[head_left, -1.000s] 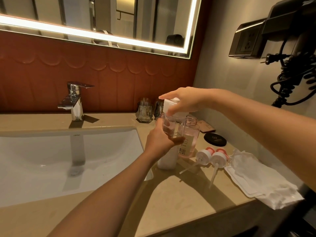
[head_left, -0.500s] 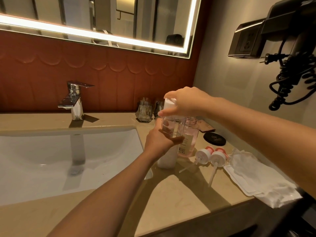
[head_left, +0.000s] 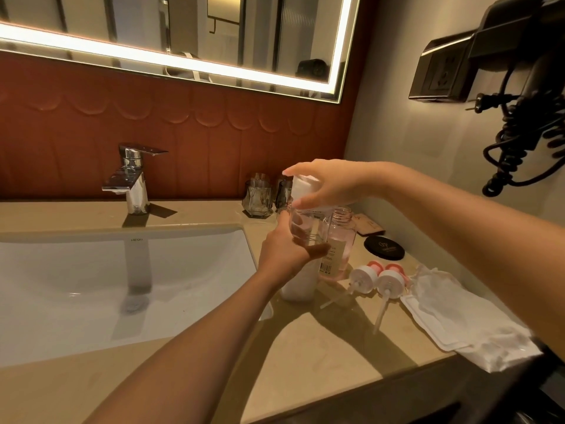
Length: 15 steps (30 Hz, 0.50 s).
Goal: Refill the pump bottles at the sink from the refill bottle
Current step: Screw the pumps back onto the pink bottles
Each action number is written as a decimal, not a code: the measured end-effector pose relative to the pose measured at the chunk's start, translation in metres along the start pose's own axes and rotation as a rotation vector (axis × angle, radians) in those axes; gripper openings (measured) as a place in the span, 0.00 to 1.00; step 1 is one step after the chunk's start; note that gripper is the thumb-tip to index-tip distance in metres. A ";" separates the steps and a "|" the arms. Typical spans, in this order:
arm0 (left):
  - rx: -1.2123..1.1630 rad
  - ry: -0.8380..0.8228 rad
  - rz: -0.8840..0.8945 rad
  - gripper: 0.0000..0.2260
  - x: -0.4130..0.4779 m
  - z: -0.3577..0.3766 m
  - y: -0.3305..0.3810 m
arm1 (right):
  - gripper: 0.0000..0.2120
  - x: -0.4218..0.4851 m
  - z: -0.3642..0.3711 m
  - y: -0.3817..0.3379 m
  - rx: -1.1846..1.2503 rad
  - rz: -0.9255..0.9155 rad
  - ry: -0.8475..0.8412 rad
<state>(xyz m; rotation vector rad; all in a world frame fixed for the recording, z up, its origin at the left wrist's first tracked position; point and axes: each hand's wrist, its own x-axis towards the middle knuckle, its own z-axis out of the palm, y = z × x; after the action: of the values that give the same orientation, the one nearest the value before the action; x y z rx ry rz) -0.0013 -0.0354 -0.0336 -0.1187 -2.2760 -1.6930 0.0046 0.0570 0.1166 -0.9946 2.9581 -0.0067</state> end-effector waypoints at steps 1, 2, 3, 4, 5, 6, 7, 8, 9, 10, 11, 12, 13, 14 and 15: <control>-0.011 -0.004 0.007 0.36 0.000 0.000 0.000 | 0.33 0.000 0.003 0.000 -0.126 0.040 0.057; -0.021 -0.007 0.006 0.35 -0.001 0.000 0.000 | 0.36 0.001 0.006 -0.001 -0.267 0.080 0.135; -0.027 -0.006 -0.001 0.34 0.000 0.000 0.000 | 0.39 0.002 0.009 0.000 -0.389 0.107 0.218; -0.034 -0.003 -0.004 0.32 0.000 0.000 0.000 | 0.40 0.003 0.011 0.002 -0.450 0.121 0.283; -0.036 -0.002 -0.005 0.31 0.000 0.000 0.000 | 0.41 0.004 0.010 0.004 -0.440 0.138 0.314; -0.034 -0.002 -0.003 0.30 0.000 0.000 -0.001 | 0.41 0.004 0.009 0.006 -0.378 0.163 0.311; -0.031 -0.003 0.001 0.30 0.000 0.000 -0.001 | 0.42 0.004 0.007 0.009 -0.282 0.191 0.276; -0.028 0.000 0.005 0.29 0.000 0.000 -0.002 | 0.41 0.004 0.006 0.012 -0.167 0.209 0.224; -0.018 0.002 0.012 0.29 0.000 -0.001 -0.003 | 0.40 0.003 0.005 0.016 -0.052 0.203 0.175; -0.002 0.004 0.020 0.29 0.001 0.000 -0.003 | 0.37 0.002 0.004 0.019 0.044 0.168 0.130; 0.018 0.006 0.026 0.29 0.000 0.000 -0.002 | 0.33 0.001 0.003 0.022 0.139 0.114 0.078; 0.032 0.011 0.027 0.29 0.001 0.000 -0.002 | 0.30 -0.001 0.003 0.025 0.218 0.055 0.031; 0.041 0.015 0.026 0.29 0.001 0.001 -0.002 | 0.28 -0.002 0.005 0.026 0.261 0.007 0.014; 0.044 0.019 0.028 0.30 0.001 0.001 -0.002 | 0.26 -0.002 0.007 0.027 0.261 -0.020 0.044; 0.050 0.016 0.035 0.31 0.000 0.001 -0.001 | 0.25 -0.002 0.009 0.027 0.213 -0.031 0.104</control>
<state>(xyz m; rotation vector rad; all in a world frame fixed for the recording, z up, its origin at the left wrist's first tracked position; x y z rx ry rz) -0.0019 -0.0346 -0.0350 -0.1329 -2.2885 -1.6132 -0.0103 0.0796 0.1075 -1.0397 2.9510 -0.3769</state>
